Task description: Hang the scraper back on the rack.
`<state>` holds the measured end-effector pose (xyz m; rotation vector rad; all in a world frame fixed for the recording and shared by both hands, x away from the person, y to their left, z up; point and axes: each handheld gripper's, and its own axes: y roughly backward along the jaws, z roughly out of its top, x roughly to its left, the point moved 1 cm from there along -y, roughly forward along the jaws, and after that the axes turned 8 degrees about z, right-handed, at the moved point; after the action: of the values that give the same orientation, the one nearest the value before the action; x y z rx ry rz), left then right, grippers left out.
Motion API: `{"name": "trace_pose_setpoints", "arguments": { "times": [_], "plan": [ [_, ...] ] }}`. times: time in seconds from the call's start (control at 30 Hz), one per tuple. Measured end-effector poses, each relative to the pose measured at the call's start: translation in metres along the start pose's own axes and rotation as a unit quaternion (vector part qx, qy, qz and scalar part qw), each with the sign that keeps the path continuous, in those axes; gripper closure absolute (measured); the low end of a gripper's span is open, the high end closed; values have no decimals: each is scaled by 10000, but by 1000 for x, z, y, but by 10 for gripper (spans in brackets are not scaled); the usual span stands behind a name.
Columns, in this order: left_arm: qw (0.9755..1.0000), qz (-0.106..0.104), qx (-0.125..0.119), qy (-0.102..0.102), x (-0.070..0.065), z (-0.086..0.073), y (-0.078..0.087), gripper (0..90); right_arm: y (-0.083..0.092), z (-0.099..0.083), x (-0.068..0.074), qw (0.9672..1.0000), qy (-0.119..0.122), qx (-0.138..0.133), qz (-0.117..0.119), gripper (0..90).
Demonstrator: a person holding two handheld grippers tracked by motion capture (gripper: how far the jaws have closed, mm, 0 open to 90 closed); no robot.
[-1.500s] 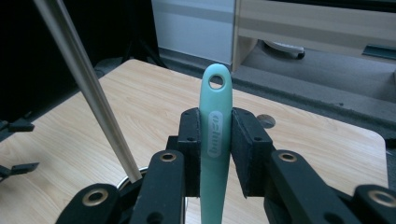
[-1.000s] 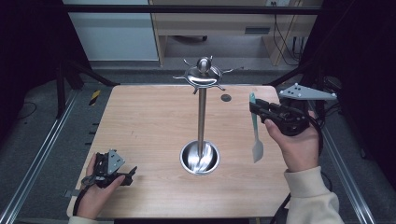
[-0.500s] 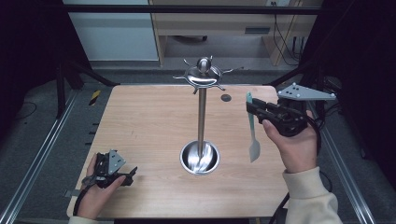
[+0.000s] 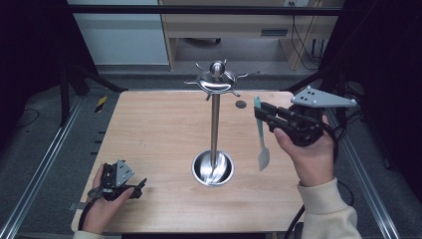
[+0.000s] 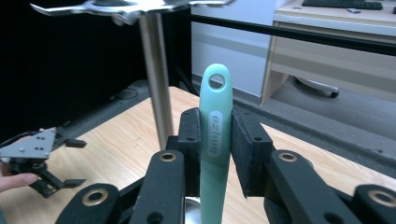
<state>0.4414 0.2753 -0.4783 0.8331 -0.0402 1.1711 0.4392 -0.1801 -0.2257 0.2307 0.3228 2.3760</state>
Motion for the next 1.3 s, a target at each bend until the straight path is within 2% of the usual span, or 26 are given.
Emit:
{"name": "trace_pose_setpoints", "arguments": {
  "times": [0.13,0.77,1.3],
  "plan": [
    [10000,-40,47,-50,-1,0,-1,49,-1,3,5,10000,63,-15,67,742],
    [10000,-17,15,-24,0,0,0,49,5,17,18,9991,307,-230,175,742],
    [10000,-27,27,-40,-1,0,0,49,3,22,28,9984,394,-221,336,742]
  ]
}}
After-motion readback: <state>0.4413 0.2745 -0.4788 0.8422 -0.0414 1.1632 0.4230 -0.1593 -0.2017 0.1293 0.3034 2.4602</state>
